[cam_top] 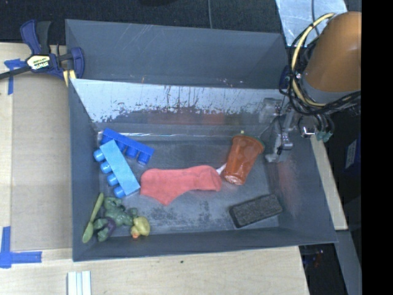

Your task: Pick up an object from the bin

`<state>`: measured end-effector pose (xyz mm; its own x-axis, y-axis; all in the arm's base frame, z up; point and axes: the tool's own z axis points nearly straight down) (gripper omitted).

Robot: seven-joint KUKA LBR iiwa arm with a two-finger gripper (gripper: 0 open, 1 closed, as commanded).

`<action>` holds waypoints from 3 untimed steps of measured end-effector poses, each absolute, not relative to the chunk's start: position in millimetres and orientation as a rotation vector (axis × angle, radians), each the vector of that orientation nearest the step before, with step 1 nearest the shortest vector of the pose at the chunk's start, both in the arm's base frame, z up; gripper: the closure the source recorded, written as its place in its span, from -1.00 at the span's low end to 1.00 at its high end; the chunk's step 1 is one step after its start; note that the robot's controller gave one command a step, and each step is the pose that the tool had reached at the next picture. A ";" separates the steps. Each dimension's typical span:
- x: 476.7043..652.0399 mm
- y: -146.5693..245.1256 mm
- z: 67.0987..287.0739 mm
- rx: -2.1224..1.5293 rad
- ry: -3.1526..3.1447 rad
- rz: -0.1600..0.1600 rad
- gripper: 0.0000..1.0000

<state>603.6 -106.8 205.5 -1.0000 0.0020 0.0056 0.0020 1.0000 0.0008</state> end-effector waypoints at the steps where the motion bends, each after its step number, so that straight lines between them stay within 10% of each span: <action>1: 605.2 -106.3 210.7 -0.001 -3.145 0.000 -1.00; 3: 624.4 -67.1 92.2 -0.084 -3.151 0.004 -1.00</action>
Offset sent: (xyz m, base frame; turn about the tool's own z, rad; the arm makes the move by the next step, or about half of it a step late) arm 0.0095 0.0743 -0.1120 -0.0031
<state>624.4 -67.1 92.2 -0.9985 0.0530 -0.0110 0.0531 0.9986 -0.0025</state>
